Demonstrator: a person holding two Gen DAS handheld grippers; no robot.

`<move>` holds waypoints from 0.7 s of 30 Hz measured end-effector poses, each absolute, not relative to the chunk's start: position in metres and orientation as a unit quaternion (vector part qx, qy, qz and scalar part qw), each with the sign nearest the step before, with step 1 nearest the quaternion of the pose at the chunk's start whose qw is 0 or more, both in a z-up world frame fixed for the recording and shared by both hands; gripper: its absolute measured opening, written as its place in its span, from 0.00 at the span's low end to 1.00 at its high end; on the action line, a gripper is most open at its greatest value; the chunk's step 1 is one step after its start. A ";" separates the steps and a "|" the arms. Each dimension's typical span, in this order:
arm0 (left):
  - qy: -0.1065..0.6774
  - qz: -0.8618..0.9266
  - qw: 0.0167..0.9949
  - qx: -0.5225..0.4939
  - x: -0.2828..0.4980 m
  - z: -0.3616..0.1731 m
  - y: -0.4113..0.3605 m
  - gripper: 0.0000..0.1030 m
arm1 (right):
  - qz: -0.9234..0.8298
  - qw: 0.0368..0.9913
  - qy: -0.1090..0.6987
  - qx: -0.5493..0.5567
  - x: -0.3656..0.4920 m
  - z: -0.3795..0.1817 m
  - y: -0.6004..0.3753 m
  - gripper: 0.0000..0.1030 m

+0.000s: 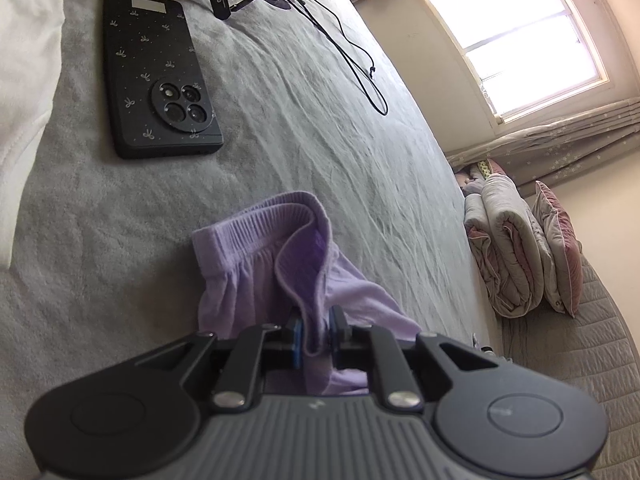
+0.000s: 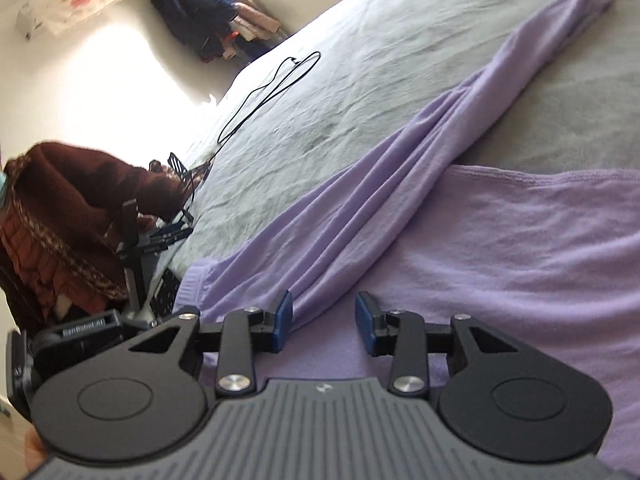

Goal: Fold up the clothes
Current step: 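Hold the waistband with the left gripper while the right gripper moves along the leg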

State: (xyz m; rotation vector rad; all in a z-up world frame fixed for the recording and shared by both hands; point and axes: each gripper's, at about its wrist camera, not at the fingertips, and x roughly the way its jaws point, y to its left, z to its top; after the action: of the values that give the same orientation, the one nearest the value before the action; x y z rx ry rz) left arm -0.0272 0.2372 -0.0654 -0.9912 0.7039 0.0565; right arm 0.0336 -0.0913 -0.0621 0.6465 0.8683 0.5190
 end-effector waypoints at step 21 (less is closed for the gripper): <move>0.324 0.057 0.818 -0.472 -0.013 -0.063 0.252 0.09 | 0.035 0.819 0.341 0.459 0.115 -0.062 -0.165 0.20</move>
State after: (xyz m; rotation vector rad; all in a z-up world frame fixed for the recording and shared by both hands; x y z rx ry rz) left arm -0.0131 0.2520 -0.0632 -1.0059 0.6904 0.1218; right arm 0.1147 -0.1647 -0.0619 0.9780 0.7268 0.0743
